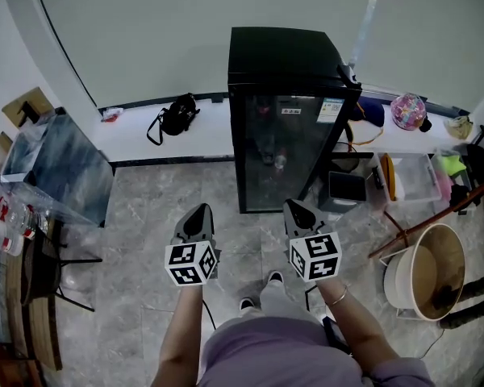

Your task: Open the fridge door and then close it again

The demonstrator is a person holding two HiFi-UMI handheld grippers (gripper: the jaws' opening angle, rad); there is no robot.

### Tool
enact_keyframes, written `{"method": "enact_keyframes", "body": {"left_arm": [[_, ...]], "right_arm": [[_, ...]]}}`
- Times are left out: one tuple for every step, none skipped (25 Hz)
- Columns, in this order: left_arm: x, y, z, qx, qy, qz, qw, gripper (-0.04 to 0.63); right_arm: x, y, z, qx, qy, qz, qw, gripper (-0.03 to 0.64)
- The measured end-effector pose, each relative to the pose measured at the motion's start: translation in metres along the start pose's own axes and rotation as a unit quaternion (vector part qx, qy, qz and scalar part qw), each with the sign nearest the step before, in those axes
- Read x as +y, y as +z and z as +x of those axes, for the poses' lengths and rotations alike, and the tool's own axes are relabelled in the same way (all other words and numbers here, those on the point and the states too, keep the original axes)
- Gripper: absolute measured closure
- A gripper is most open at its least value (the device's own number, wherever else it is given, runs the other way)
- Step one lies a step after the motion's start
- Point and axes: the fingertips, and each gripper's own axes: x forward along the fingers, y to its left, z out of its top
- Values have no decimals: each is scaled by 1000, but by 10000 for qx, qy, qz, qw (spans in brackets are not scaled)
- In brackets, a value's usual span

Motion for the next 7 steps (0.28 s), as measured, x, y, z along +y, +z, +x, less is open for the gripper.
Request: {"method": "enact_keyframes", "body": {"left_arm": [[-1, -1, -1, -1, -2, 4, 10000, 592], [-1, -2, -3, 6, -4, 28, 10000, 592], [-2, -3, -6, 20, -6, 79, 10000, 592], [-3, -4, -8, 37, -8, 143, 9999, 592], [-4, -5, -10, 52, -9, 206, 9998, 592], [-4, -6, -11, 65, -11, 260, 9996, 592], [-5, -7, -13, 77, -12, 311, 9995, 592]], "right_arm": [[2, -1, -1, 5, 8, -1, 10000, 614], [4, -2, -2, 10, 16, -3, 10000, 614], [6, -2, -4, 15, 24, -8, 10000, 614], [8, -3, -5, 21, 31, -14, 10000, 614], [10, -3, -6, 24, 38, -21, 10000, 614], [12, -3, -6, 25, 44, -29, 10000, 614], [14, -3, -7, 25, 49, -35, 10000, 614]]}}
